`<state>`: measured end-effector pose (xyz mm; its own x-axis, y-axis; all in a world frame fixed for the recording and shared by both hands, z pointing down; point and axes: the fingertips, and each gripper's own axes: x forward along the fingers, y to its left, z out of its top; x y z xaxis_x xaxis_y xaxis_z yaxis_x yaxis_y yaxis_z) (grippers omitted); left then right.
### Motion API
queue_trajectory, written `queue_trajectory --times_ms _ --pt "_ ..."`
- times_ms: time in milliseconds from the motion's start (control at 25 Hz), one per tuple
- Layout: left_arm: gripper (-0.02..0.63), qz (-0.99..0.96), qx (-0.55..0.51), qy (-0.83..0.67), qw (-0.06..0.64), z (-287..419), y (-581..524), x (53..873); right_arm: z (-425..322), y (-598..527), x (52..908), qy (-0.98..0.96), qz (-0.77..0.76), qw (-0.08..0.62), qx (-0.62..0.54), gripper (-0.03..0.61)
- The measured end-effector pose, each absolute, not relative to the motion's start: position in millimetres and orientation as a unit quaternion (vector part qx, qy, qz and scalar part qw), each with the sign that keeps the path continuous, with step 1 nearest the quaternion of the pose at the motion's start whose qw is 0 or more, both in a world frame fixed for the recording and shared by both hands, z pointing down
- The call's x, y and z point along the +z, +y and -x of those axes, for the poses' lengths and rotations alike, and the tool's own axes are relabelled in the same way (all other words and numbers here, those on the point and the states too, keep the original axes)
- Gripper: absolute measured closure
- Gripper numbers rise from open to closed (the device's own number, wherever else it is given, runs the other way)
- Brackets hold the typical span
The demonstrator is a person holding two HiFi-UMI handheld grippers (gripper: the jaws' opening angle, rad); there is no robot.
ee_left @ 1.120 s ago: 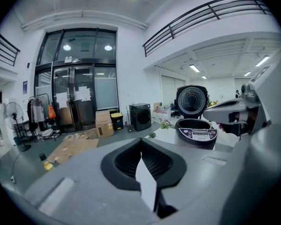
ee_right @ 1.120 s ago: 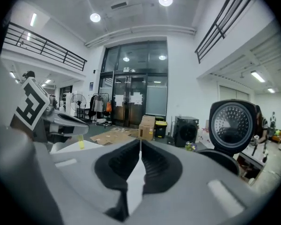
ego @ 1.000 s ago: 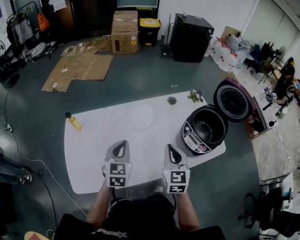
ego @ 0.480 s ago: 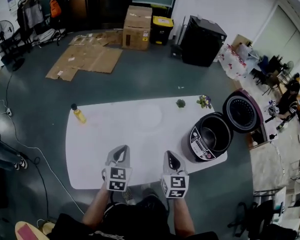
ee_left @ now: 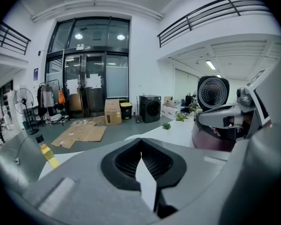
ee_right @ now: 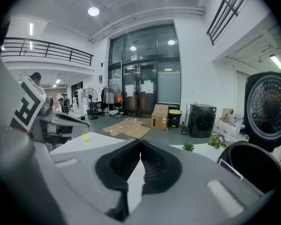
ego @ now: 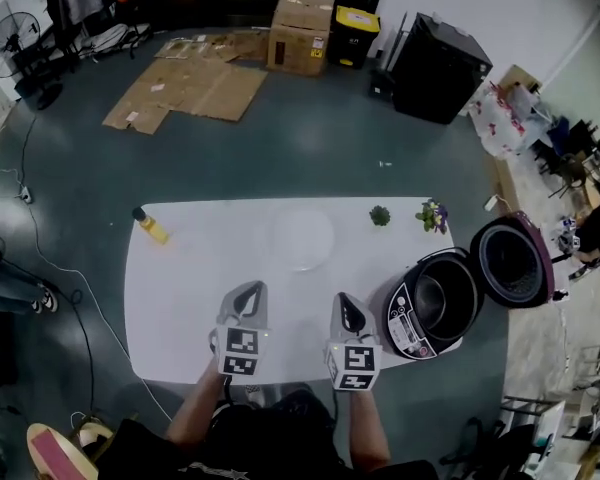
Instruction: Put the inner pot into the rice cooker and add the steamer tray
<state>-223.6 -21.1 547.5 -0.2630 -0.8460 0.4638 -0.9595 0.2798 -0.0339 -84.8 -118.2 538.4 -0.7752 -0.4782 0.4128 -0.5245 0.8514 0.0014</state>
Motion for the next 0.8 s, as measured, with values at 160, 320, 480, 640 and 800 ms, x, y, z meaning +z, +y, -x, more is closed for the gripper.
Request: queue_trajectory --times_ms 160,320,480,640,800 --pt "0.603 -0.569 0.16 -0.781 0.2 236.4 -46.8 564.1 99.7 -148.1 556.7 -0.939 -0.255 0.221 0.066 0.572" --pt "0.603 -0.563 0.169 -0.779 0.218 248.6 -68.0 585.4 113.9 -171.8 578.7 -0.936 -0.247 0.235 0.083 0.572" --pt "0.603 -0.555 0.179 -0.778 0.234 259.9 -82.5 611.0 128.8 -188.9 607.7 -0.934 -0.238 0.251 0.096 0.572" --pt "0.603 -0.544 0.183 -0.78 0.249 274.1 -94.0 634.7 142.4 -203.8 630.8 -0.931 -0.23 0.263 0.103 0.572" --pt "0.603 -0.536 0.184 -0.782 0.26 284.9 -104.1 654.7 153.8 -218.6 651.8 -0.929 -0.226 0.271 0.106 0.572"
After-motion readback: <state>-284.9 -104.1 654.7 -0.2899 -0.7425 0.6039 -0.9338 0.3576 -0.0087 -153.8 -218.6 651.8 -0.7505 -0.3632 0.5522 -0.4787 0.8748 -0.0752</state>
